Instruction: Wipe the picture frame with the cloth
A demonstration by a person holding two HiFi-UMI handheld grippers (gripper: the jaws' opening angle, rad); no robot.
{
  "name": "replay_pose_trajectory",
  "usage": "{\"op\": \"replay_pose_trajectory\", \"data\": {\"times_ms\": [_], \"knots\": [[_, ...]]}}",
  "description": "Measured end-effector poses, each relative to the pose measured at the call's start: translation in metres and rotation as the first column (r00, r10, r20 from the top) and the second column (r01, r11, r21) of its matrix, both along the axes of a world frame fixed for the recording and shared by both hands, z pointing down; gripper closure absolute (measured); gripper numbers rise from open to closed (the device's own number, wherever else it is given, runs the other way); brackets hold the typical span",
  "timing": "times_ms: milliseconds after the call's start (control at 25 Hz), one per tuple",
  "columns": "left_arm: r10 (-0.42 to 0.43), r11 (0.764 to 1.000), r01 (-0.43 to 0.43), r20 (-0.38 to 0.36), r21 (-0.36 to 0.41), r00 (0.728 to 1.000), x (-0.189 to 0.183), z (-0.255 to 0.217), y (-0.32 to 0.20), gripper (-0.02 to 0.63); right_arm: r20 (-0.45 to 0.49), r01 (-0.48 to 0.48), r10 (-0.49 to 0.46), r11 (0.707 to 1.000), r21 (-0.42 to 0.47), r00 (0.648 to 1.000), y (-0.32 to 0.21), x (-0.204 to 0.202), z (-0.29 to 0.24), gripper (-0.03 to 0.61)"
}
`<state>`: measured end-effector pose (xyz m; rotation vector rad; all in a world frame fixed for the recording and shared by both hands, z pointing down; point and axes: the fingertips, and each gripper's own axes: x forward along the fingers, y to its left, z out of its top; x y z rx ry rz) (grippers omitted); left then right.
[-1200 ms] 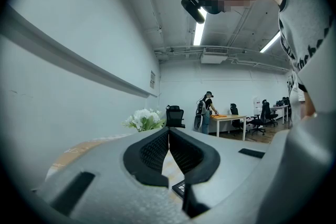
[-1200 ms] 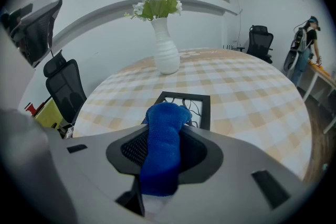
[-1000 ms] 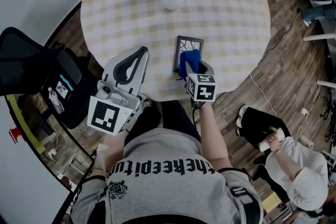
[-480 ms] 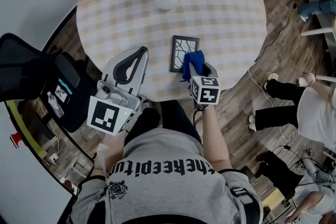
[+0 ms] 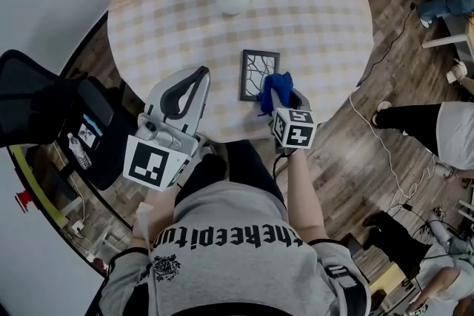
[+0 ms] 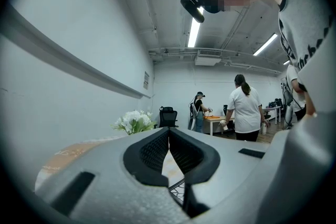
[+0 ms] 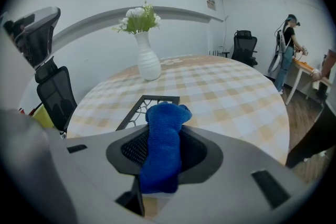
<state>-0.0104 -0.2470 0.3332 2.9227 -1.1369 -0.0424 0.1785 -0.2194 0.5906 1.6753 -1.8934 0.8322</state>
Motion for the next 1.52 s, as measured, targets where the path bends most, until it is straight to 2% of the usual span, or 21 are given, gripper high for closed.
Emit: {"op": "replay_pose_trajectory", "data": {"times_ms": [600, 1000, 1520], "knots": [[0.077, 0.996, -0.077, -0.003, 0.039, 0.997, 0.003, -0.014, 0.029, 0.598, 0.035, -0.046, 0.039, 0.976, 0.214, 0.999, 0.013, -0.009, -0.068, 0.437], [0.132, 0.988, -0.131, -0.009, 0.078, 0.991, 0.004, -0.026, 0.056, 0.598, 0.050, -0.077, 0.064, 0.936, 0.344, 0.997, 0.030, -0.017, -0.120, 0.436], [0.180, 0.978, -0.177, -0.016, 0.109, 0.984, -0.001, -0.038, 0.091, 0.598, 0.056, -0.090, 0.072, 0.879, 0.469, 0.996, 0.067, -0.035, -0.176, 0.436]]}}
